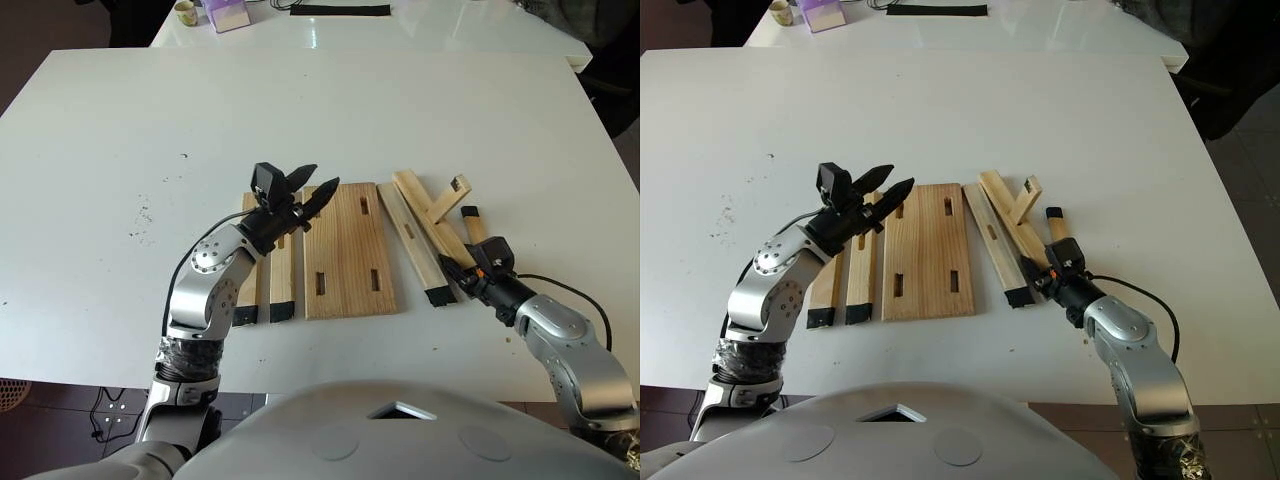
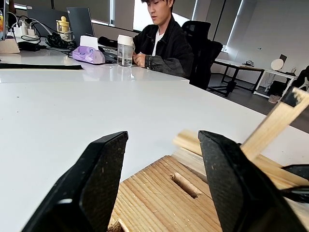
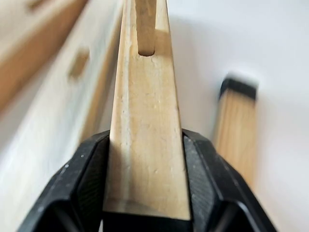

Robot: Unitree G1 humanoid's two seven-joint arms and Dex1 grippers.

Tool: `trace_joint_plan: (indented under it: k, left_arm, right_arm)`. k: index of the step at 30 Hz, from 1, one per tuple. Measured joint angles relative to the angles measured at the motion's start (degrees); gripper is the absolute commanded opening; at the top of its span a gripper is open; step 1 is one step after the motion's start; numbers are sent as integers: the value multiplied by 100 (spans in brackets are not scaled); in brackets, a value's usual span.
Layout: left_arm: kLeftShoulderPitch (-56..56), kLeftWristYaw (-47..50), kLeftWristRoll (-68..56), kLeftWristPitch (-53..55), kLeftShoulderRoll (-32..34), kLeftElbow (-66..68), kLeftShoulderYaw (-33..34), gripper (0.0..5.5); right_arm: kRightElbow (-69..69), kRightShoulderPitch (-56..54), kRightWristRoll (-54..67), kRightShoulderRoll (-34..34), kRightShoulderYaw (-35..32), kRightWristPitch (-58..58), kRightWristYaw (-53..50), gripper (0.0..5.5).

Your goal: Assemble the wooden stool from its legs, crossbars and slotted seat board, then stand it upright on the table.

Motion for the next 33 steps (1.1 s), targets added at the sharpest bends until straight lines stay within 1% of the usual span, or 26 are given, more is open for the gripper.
trace_joint_plan:
  k: [4,6,9,13,17,20,23,27,33]
  left_arm:
    - [-177,229,-16,174,-20,26,152,272]
    - [-468,715,22,692,-50,58,319,272]
    - [-648,813,-369,1116,-52,-83,549,317]
    - [-924,137,-1710,1837,206,-834,767,381]
    - [-1342,-566,-2620,2433,728,-1178,786,385]
    - [-1687,-907,-2950,2698,994,-1104,784,385]
    - [-1812,-1232,-3362,2875,1044,-1023,782,385]
    - [-1840,-1459,-3945,3078,1120,-993,842,385]
    - [-1896,-1351,-4448,3135,1171,-993,995,385]
  right_arm:
    - [7,-425,127,76,-304,-66,-18,205]
    - [66,-705,288,103,-448,-145,70,205]
    - [97,-1068,675,12,-628,-273,486,205]
    - [-35,-1790,2228,-370,-1122,-4,1578,205]
    - [-12,-2213,3889,-952,-1610,647,2493,205]
    - [182,-2741,4851,-1339,-1825,1070,2755,205]
    - [283,-3058,5343,-1622,-1867,1277,2983,205]
    - [350,-3246,5478,-1968,-1719,1410,3291,205]
    - [342,-3224,5429,-2059,-1425,1411,3685,205]
